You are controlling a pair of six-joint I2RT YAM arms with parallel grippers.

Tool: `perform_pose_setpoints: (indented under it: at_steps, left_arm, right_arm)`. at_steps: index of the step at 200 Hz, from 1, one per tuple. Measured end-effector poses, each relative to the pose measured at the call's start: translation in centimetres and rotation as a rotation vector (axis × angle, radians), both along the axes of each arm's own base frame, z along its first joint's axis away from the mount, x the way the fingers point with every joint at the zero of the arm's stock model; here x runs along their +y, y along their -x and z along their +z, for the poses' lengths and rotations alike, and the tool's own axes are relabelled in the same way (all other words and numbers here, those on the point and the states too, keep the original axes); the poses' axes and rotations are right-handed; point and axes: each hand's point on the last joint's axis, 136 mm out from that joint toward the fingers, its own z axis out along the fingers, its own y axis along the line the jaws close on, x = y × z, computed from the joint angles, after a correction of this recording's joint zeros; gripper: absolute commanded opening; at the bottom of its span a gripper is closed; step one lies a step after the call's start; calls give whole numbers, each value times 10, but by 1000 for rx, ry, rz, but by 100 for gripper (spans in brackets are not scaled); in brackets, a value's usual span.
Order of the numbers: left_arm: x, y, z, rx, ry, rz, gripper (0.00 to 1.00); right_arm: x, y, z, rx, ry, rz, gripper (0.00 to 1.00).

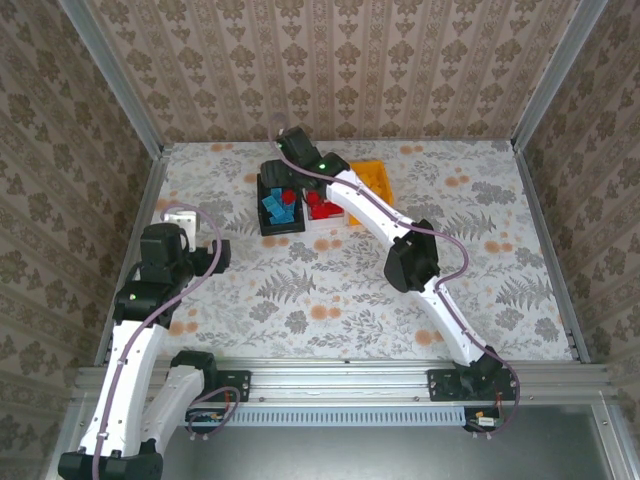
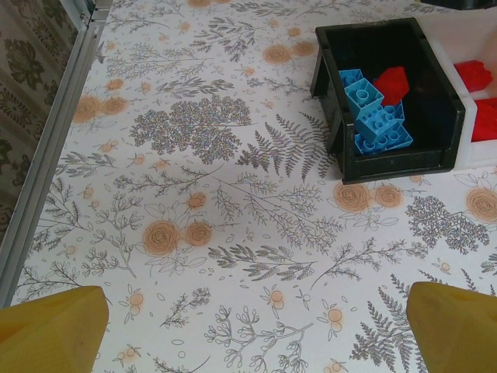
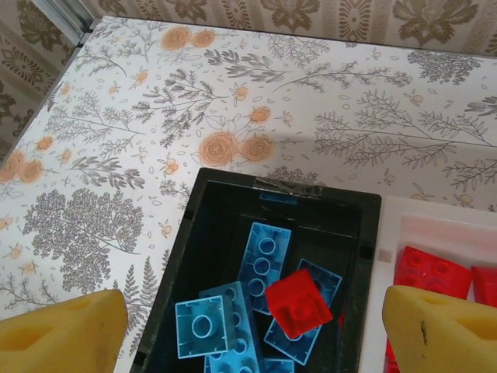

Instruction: Sort the legos into containers by color

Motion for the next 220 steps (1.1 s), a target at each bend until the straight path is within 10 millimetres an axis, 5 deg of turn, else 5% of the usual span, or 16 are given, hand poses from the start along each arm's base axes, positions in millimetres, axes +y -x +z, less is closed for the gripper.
perform_pose_setpoints:
  at_steps: [20,50,78,109,119,156,172,198,220]
  left_arm:
    - [0,0,0,-2,-2,-2,100]
    - [-1,-2,-1,2,0,-4,100]
    - [-10,-17,-7,76,44,-30,100]
    - [-33,-69,-4,166,134,-62,100]
    - [-41,-86,-8,198,157,-80,100]
    - [-83,-165,-23,291,178,-181,95]
    - [-100,-194,-47,342,171,-220,90]
    - [-120,-219,-80,415,158,-274,79]
    - [-138,-235,-96,463,134,-313,67]
  right_arm:
    - [-1,0,-3,7,3,2,79]
    - [0,7,-14,57,-1,32,49]
    - [2,14,-27,112,-11,39,53]
    - [-16,28,-77,228,40,-3,56]
    - [-18,27,-73,217,5,-10,57]
    - [-83,60,-75,302,-14,-101,59]
    - [-116,74,-80,329,-26,-152,61]
    - [-159,96,-83,355,-47,-216,62]
    - [-171,112,-79,348,-73,-220,62]
